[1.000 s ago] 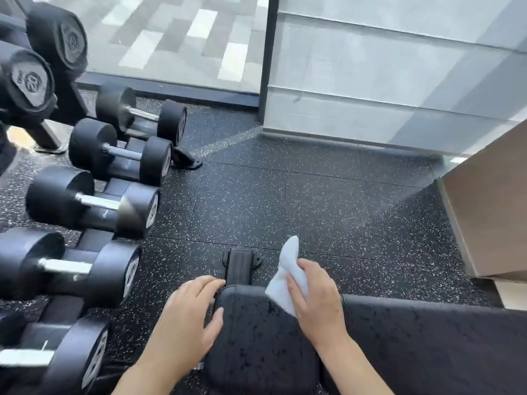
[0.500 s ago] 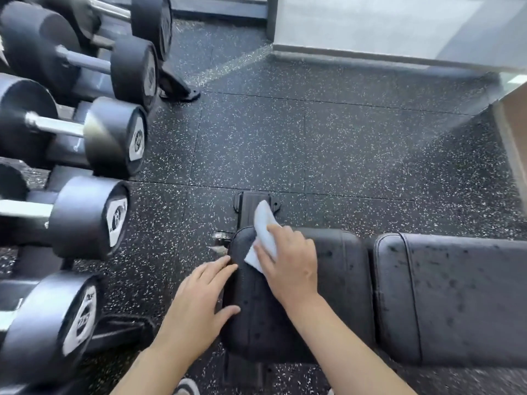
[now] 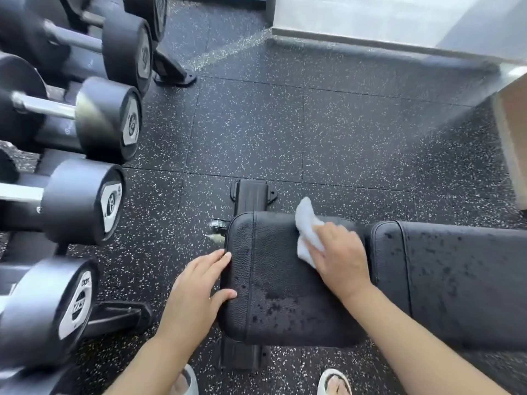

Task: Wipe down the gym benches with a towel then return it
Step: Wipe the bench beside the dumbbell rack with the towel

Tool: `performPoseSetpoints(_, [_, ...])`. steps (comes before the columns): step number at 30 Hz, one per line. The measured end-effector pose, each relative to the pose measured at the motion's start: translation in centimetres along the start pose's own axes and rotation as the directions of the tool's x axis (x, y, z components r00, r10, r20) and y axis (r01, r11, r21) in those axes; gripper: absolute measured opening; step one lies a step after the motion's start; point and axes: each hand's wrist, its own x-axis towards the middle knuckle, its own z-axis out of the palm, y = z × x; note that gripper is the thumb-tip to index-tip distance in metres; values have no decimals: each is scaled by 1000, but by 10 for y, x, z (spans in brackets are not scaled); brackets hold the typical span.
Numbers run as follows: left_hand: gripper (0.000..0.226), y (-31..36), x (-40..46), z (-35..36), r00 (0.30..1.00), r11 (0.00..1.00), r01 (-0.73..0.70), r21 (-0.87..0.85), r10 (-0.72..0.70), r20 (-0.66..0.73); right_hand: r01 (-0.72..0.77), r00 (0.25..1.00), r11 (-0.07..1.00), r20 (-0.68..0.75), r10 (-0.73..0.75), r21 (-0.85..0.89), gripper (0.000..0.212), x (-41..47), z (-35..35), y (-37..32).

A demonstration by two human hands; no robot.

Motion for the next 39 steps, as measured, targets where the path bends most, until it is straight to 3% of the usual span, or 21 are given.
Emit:
performPoseSetpoints(2, [75, -2, -1, 2, 1000, 1000, -1, -13, 1, -12, -203, 978, 979, -42, 203, 12, 25, 29, 12, -27])
performPoseSetpoints(4, [75, -6, -3, 7, 1000, 1000, -9, -16, 8, -27, -235, 970, 971, -45, 237, 47, 24, 54, 29, -72])
performPoseSetpoints(7, [71, -8, -12, 17, 999, 1000, -5, 7, 5, -35, -80, 996, 991, -16, 82, 104, 19, 59, 41, -130])
performPoseSetpoints(10, [66, -5, -30, 23, 1000, 998, 19, -61, -20, -15, 43, 999, 980, 6, -45, 195, 15, 14, 27, -142])
performPoseSetpoints(14, [72, -11, -52, 26, 1000, 998, 25, -61, -25, 3, 231, 955, 940, 126, -269, 252, 10, -73, 2, -104])
performPoseSetpoints(17, [78, -10, -54, 25, 1000, 997, 4, -83, -5, -17, 334, 925, 932, 143, -353, 142, 18, -89, -6, -48])
performPoseSetpoints(19, [77, -11, -51, 26, 1000, 996, -8, -92, 7, -18, 217, 968, 975, 120, -221, 41, 21, -70, -6, -20])
performPoseSetpoints(22, [75, -14, -49, 30, 999, 994, 6, -108, -10, -33, -150, 989, 988, -14, 151, 39, 22, -13, 5, -34])
performPoseSetpoints(24, [74, -15, -50, 35, 999, 991, -2, -134, -4, -50, -207, 976, 975, -58, 212, 83, 20, 23, 20, -74])
performPoseSetpoints(28, [70, -22, -54, 40, 997, 990, 7, -142, -18, -76, -35, 998, 996, -41, 39, 78, 20, 43, 35, -139])
performPoseSetpoints(32, [68, -21, -64, 35, 999, 989, 4, -149, -11, -44, 193, 974, 958, 77, -213, 213, 15, -36, 15, -143])
performPoseSetpoints(36, [103, -21, -70, 39, 1000, 988, 13, -154, -12, 7, 388, 881, 889, 185, -435, 244, 21, -110, -4, -96])
performPoseSetpoints(39, [108, -18, -67, 38, 999, 991, 39, -129, -42, -19, 571, 774, 799, 200, -601, 189, 26, -95, -6, -71])
